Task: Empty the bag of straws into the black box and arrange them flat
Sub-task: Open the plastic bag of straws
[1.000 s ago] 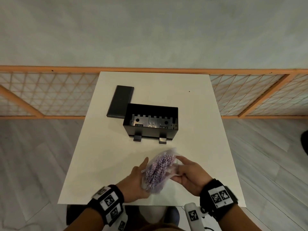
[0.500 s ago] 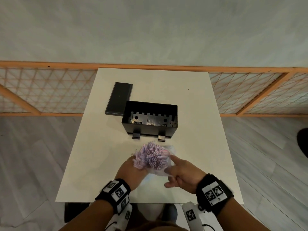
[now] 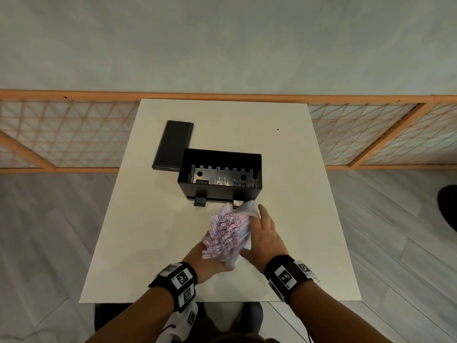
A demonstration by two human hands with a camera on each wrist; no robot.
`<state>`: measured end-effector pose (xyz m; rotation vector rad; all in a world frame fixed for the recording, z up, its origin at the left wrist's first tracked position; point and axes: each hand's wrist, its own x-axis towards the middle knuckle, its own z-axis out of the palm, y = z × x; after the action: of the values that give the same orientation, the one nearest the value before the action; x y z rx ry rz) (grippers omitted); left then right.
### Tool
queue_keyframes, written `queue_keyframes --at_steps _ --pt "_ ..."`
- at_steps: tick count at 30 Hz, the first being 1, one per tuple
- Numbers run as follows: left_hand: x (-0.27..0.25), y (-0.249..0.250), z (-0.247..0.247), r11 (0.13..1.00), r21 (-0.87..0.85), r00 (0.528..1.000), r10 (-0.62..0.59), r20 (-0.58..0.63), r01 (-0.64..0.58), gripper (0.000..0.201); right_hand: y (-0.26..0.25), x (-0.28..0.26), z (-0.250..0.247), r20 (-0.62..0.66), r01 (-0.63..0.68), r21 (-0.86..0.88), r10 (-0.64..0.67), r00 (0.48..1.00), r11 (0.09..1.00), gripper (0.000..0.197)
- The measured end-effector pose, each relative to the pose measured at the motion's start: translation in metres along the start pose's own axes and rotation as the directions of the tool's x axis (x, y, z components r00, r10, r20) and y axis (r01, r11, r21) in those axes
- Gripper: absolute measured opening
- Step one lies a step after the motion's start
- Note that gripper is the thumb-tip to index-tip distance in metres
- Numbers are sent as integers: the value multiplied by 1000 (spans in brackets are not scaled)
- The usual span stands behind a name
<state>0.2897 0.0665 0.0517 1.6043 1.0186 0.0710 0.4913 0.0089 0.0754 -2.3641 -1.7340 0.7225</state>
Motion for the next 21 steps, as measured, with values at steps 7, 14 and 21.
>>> queue_keyframes --at_steps 7,14,21 --pt "-3 25 -8 966 -240 986 53 -159 -90 52 13 -3 -14 59 85 288 -106 993 954 89" --pt "-19 34 -17 963 -169 949 162 -269 -212 54 4 -11 -11 56 45 426 -76 996 903 60" --pt "-24 38 -16 681 -730 977 -114 -181 -55 32 -2 -22 -2 92 -34 608 -28 995 793 69"
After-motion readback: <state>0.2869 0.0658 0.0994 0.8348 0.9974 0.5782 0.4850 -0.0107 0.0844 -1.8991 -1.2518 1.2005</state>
